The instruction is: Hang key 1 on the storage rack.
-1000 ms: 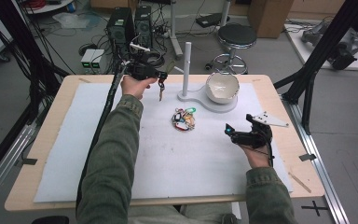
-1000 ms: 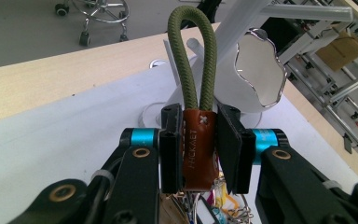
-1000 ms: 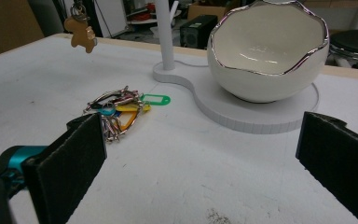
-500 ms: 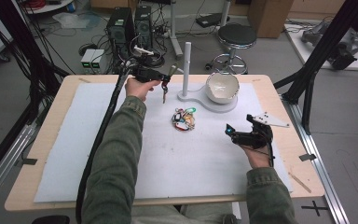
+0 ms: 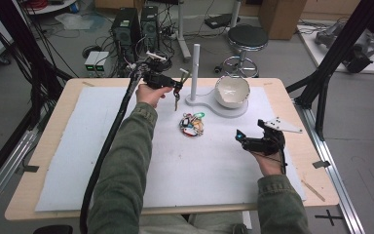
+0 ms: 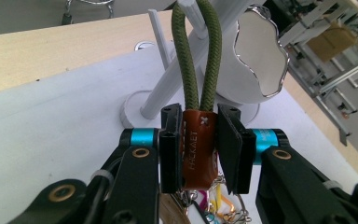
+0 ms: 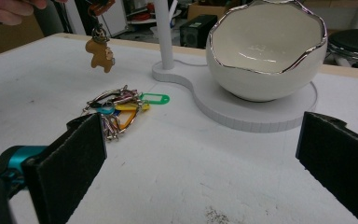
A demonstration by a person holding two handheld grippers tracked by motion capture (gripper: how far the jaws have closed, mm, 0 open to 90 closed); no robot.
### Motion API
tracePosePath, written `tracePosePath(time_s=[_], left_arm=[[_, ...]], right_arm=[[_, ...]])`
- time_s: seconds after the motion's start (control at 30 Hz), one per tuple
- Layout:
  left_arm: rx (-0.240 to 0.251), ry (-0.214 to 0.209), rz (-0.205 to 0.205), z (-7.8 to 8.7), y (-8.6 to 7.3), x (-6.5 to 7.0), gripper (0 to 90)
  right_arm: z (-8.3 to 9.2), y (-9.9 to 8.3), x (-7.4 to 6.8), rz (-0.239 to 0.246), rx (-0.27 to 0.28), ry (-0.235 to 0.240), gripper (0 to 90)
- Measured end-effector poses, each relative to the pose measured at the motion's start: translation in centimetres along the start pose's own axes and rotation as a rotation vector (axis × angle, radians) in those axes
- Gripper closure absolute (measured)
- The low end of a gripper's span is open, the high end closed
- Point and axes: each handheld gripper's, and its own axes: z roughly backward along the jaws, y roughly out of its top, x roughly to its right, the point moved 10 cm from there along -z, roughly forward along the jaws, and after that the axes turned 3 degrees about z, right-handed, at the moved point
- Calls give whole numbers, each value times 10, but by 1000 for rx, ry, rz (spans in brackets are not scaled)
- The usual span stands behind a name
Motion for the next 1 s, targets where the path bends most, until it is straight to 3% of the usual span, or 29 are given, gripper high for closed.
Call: tracePosePath(time_s=[0.13, 0.27, 0.4, 0.53, 0.6, 0.67, 0.87, 1.0], left_arm=[[-7, 4, -11, -2, -1, 2, 708], [-22, 50, -43, -3, -4, 0, 687], [-14, 37, 6, 2, -2, -1, 568], [-26, 93, 11, 7, -5, -9, 496], [-33, 123, -6, 10, -7, -12, 466], [-8, 142, -10, 13, -7, -14, 455], [33, 203, 12, 25, -12, -23, 282], [29, 242, 7, 32, -18, -29, 174]], right_arm=[[0, 0, 0, 0, -1, 0, 7], [0, 0, 0, 1, 1, 0, 7], [-1, 0, 0, 2, 0, 0, 7], [-2, 0, -1, 2, 0, 2, 7], [-1, 0, -1, 1, 0, 2, 7], [-2, 0, 0, 4, 0, 0, 7], [-2, 0, -1, 0, -3, 0, 7], [-2, 0, 0, -5, 0, -2, 7]])
